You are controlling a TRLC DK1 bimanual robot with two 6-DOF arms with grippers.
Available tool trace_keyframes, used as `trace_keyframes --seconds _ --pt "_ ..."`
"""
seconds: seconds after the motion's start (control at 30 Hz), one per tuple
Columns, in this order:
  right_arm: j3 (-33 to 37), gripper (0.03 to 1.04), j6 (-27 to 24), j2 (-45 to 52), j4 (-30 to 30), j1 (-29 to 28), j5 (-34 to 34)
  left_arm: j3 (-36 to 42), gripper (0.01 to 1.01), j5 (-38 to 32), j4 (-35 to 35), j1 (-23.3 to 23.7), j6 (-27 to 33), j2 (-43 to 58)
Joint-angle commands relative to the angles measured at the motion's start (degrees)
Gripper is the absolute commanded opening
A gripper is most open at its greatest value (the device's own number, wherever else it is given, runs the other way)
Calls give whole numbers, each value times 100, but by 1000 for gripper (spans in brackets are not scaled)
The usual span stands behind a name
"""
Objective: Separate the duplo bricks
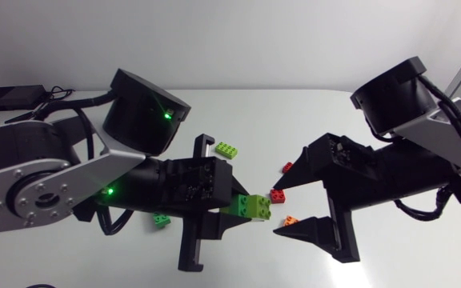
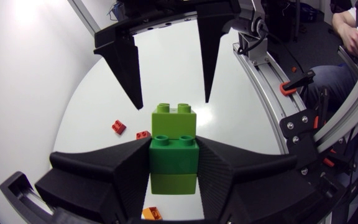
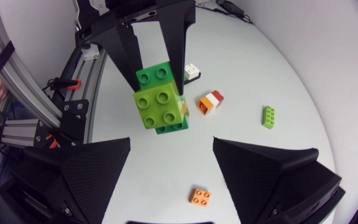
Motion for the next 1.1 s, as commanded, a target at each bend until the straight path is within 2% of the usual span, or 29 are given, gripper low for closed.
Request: trace_keyframes --seconds 0.0,0.37,0.5,0.7,0.77,0.97,1.07 --pt "-183 925 221 -84 193 96 0 176 331 93 -37 31 -148 170" --pt "-429 898 582 -515 563 474 290 431 331 181 -37 -5 -262 434" --pt "-552 851 599 -611 615 544 360 527 331 216 -55 -40 -280 495" --pt "-658 618 608 -761 721 553 387 554 331 225 -99 -101 -306 531" --pt "-684 570 599 -770 738 553 387 554 331 225 -125 -110 -332 522" --pt "-737 321 573 -778 800 579 387 589 331 234 -152 -119 -368 513" --pt "-790 313 564 -778 826 605 387 615 331 234 -152 -119 -385 522"
